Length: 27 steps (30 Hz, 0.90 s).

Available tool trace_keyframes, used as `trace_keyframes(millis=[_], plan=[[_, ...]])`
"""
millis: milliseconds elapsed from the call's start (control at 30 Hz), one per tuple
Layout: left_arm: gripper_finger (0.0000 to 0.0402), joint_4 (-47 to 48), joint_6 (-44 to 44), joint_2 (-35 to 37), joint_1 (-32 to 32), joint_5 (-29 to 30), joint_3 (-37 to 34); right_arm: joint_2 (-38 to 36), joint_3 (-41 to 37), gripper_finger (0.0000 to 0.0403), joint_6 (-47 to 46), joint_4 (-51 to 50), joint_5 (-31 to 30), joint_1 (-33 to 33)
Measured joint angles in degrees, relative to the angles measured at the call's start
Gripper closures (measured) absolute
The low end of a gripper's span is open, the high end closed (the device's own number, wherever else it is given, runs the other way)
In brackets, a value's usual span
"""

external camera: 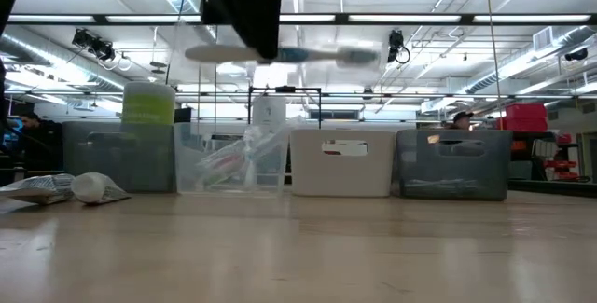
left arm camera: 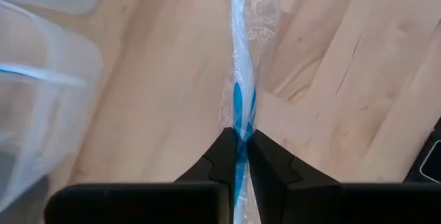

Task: Pick & Place Travel size toiletries
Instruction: Put the blue toothbrush into the transparent bin

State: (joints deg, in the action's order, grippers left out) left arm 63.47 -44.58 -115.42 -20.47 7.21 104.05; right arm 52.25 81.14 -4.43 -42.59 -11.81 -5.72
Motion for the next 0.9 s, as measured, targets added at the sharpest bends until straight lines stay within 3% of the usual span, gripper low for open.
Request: trace_keyframes(millis=[433,700,900], plan=[[0.0371,18.8,6.6,0.1,2.7,9.2,10.1,0.0,0.0,0.0349,-0.7,-0.6,0.0,0.0],[0.0367,26.1,9.4,0.9,7.1,11.1,10.6,0.0,0.0,0.0349,-1.1,-1.1,0.0,0.0],[0.037,26.5,10.4,1.2,10.6,14.1,10.6,0.0,0.0,0.0349,-1.1,-1.2,0.0,0.0]])
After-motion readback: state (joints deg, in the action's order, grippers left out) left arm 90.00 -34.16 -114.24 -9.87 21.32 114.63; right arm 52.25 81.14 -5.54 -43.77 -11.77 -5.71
